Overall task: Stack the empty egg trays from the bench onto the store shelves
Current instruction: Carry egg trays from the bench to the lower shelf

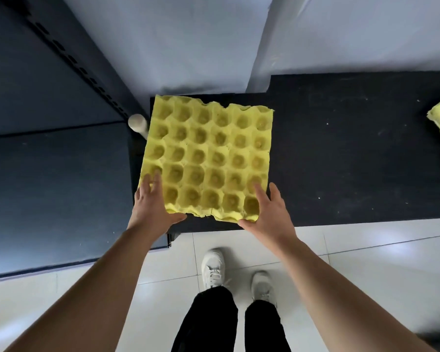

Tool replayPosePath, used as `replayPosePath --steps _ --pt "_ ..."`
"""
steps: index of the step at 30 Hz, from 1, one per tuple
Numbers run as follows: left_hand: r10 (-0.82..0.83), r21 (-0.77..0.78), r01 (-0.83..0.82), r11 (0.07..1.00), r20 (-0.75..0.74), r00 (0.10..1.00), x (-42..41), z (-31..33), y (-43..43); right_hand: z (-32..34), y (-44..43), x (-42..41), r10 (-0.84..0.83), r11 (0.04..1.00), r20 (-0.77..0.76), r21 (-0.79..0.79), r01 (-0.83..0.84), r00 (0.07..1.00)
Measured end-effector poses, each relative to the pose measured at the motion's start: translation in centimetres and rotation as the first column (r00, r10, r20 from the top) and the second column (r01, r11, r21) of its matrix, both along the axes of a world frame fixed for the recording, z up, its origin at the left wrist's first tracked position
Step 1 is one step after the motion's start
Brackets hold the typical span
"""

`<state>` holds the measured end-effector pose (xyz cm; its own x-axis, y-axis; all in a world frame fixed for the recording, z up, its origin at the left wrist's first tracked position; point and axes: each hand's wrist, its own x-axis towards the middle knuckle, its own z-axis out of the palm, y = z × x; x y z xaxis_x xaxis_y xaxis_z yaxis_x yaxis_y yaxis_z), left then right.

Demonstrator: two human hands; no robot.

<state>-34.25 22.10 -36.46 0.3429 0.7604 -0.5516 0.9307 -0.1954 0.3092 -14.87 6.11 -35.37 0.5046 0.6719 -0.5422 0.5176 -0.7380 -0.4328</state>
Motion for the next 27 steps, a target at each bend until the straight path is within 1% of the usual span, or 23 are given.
replayPosePath --steps 2,5,7,9,11,13,15,17,22,27 --pt "0.002 0.060 -0.001 0.998 -0.028 1.000 0.2 -0.7 0.2 -1.2 0.0 0.2 -0.003 1.000 0.000 0.016 0.003 1.000" --pt "-0.004 0.210 0.030 0.977 -0.125 0.992 0.4 -1.3 0.0 -2.1 -0.1 0.4 -0.017 0.999 -0.023 0.042 0.018 1.000" --pt "-0.001 0.264 0.037 0.964 -0.133 0.991 0.4 -1.7 -0.2 -2.4 -0.3 0.5 -0.017 0.997 -0.013 0.081 0.018 1.000" --pt "0.009 0.289 0.023 0.957 -0.109 0.994 0.5 -1.9 -0.5 -2.4 -0.4 0.8 -0.021 0.995 0.012 0.097 0.020 1.000" --pt "0.029 0.271 -0.001 0.963 -0.099 0.995 0.8 -1.8 -0.7 -2.4 -0.6 1.6 -0.031 0.996 0.030 0.090 0.028 0.999" --pt "0.031 0.196 -0.014 0.981 -0.088 0.996 1.2 -1.6 -0.8 -2.3 -0.8 2.5 -0.047 0.995 0.029 0.087 0.045 0.998" --pt "0.063 0.076 -0.061 0.995 -0.014 0.998 1.7 -1.3 -1.2 -2.3 -1.0 3.4 -0.069 0.995 0.000 0.078 0.069 0.998" --pt "0.108 0.012 -0.109 0.994 0.063 0.992 2.2 -1.0 -1.7 -2.3 -1.2 3.9 -0.084 0.993 -0.035 0.076 0.087 0.996" --pt "0.136 0.012 -0.138 0.990 0.089 0.987 3.4 0.9 -3.8 -1.2 -1.9 4.5 -0.130 0.976 -0.041 0.171 0.135 0.991" --pt "0.158 0.088 -0.167 0.982 0.103 0.982 4.3 5.3 -6.7 2.8 -3.8 5.0 -0.155 0.963 -0.038 0.217 0.160 0.987"
